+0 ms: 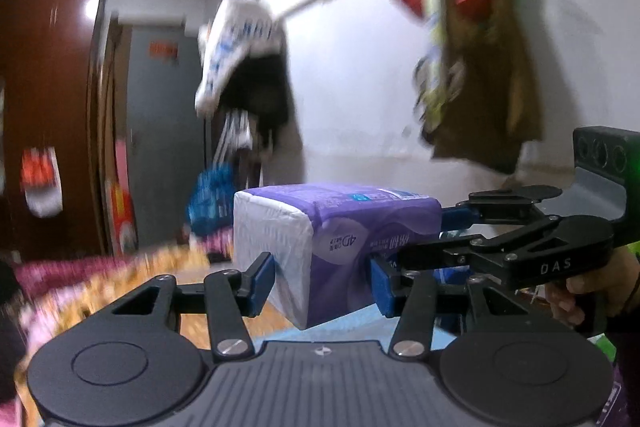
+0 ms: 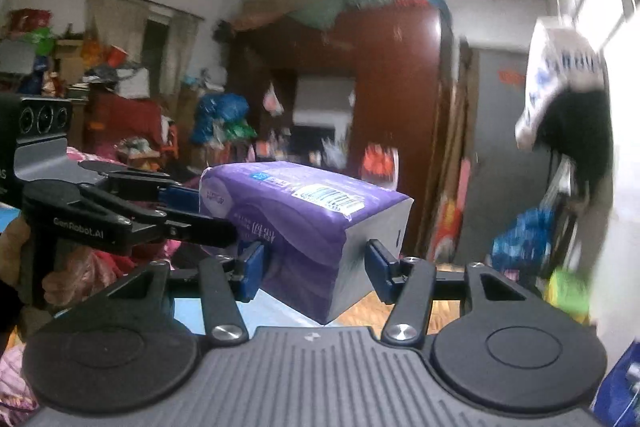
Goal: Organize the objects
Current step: 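Lift the tissue pack with the right tool and drop it into the white basket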
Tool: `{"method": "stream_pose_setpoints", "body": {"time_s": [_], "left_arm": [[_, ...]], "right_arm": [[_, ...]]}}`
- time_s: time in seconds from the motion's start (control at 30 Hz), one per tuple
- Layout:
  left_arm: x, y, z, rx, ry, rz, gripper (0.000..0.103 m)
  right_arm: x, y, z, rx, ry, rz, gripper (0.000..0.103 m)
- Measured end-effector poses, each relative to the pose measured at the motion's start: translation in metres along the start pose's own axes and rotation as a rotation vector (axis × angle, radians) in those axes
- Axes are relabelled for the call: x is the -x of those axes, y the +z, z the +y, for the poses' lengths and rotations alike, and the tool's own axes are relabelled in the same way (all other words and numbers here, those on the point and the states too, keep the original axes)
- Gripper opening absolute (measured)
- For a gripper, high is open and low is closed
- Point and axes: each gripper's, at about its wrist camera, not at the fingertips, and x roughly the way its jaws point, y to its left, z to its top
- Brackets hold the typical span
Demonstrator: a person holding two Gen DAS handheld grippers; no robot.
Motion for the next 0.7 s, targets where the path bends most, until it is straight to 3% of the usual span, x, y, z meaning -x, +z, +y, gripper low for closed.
{"method": "stream_pose_setpoints", "body": {"time_s": [0.23, 0.43, 0.53, 0.63, 0.7], "left_arm": [[-0.097, -0.011, 0.042, 0.186, 0.007, 0.270, 0.054], [-0.118, -0.019, 0.047, 0.191, 0.050, 0.350, 0.056], [-0.115, -0.025, 0.049, 0.198, 0.040, 0.354, 0.057], [-0.092, -0.018, 0.047, 0.218, 0.043, 0.260, 0.064], [-0.060, -0.012, 0.036, 0.163, 0.054, 0.176, 0.087]], "right_arm": [[-0.094, -0.024, -0.054, -0.184, -0.015, 0.296, 0.056], [-0.118, -0.032, -0.064, -0.249, -0.053, 0.415, 0.056], [-0.121, -0.038, -0.065, -0.253, -0.052, 0.439, 0.057], [-0.110, -0.040, -0.075, -0.256, -0.057, 0.411, 0.069], [-0.095, -0.030, -0.077, -0.265, -0.105, 0.346, 0.094]]}}
